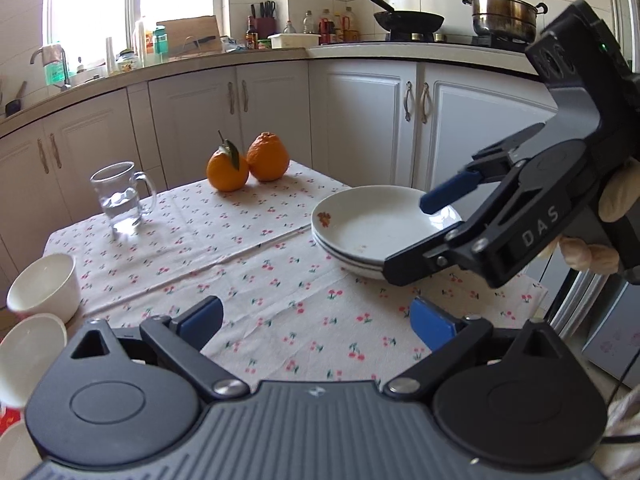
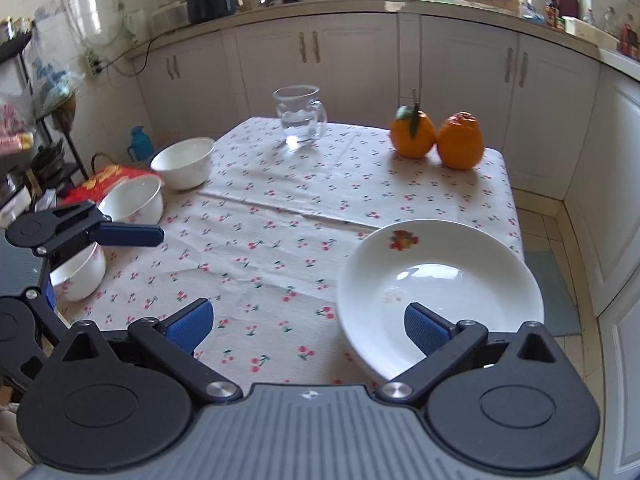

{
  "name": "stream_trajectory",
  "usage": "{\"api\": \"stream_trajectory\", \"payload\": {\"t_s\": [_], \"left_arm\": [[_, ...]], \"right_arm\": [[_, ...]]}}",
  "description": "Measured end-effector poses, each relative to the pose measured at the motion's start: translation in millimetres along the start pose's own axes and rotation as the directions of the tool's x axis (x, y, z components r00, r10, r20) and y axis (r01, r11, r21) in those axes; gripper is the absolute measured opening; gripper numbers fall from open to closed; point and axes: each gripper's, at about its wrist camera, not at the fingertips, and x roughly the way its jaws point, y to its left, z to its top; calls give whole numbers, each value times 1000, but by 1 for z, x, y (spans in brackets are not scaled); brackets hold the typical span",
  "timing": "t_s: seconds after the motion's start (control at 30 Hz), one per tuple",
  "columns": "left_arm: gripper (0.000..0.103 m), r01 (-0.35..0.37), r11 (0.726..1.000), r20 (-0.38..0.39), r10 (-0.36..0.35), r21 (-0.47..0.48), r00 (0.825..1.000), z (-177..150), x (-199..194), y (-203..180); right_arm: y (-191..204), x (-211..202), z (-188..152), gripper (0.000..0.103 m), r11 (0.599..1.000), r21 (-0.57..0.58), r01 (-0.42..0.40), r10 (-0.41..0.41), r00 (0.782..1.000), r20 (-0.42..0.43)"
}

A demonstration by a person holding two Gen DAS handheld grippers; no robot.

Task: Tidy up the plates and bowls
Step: 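Open the right gripper and withdraw it from the plate stack, then move the right gripper to a white bowl beside the red snack box and grasp its rim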

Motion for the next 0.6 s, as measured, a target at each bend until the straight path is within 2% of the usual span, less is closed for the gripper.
{"api": "stream_trajectory", "payload": {"t_s": [0.1, 0.33, 0.6], "left_arm": [[100, -35, 999, 7, 35, -13, 999, -13, -16, 3], [100, -141, 988, 12, 142, -68, 990, -40, -54, 22], [100, -279, 951, -6, 281, -134, 960, -64, -95, 57]], "right_arm": [[27, 2, 2, 103, 999, -51, 5, -4, 1000, 19], [77, 16, 9, 103, 992, -116, -46, 50, 998, 31], [116, 39, 14, 103, 984, -152, -90, 89, 996, -10]]}}
